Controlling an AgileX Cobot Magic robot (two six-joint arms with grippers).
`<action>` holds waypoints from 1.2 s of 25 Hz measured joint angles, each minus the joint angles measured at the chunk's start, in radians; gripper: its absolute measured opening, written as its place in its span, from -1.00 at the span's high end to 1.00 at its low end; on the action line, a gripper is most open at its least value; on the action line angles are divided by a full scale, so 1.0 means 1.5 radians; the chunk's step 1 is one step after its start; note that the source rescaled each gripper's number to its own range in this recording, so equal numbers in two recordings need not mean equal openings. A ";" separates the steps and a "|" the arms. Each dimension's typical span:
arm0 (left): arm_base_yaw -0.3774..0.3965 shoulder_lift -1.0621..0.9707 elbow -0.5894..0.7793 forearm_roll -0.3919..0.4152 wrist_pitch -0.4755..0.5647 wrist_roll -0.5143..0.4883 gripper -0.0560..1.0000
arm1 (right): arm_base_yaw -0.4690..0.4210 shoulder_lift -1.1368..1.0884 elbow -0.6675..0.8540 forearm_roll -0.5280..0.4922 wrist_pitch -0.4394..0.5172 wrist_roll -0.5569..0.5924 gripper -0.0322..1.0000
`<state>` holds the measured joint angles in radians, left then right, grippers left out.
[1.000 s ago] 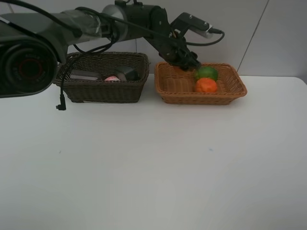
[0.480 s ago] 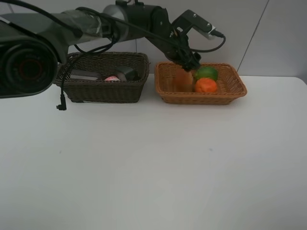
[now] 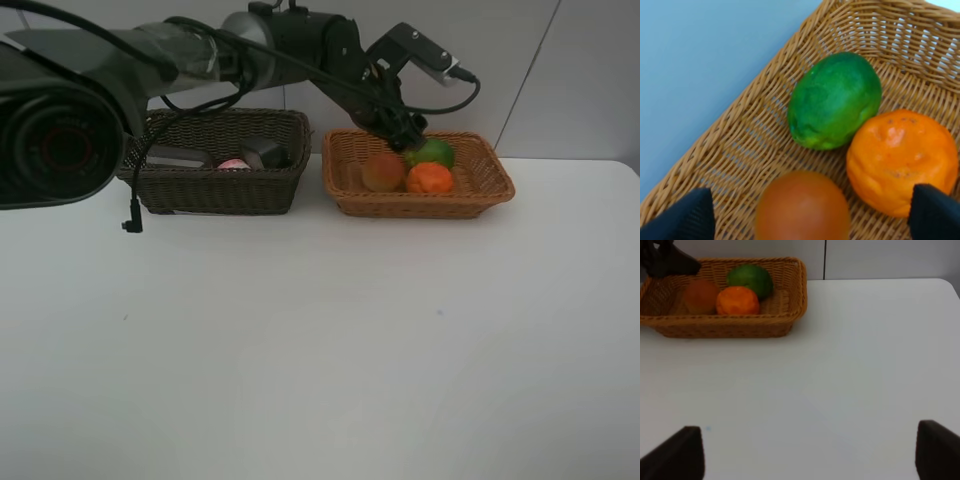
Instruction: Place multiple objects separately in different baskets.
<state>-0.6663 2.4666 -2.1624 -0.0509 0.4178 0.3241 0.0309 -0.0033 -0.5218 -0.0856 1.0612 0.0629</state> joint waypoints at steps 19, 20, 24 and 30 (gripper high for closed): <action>0.000 -0.131 -0.002 0.084 0.347 -0.171 -1.00 | 0.000 0.000 0.000 0.000 0.000 0.000 -0.89; 0.000 -0.140 -0.002 0.090 0.366 -0.176 -1.00 | 0.000 0.000 0.000 0.000 0.000 0.000 -0.89; 0.000 -0.174 -0.002 0.111 0.440 -0.193 -1.00 | 0.000 0.000 0.000 0.000 0.000 0.000 -0.89; 0.000 -0.232 0.023 0.142 0.489 -0.222 -1.00 | 0.000 0.000 0.000 0.000 0.000 0.000 -0.89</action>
<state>-0.6663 2.1190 -2.1281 0.1620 1.1511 -0.0087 0.0309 -0.0033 -0.5218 -0.0856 1.0612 0.0629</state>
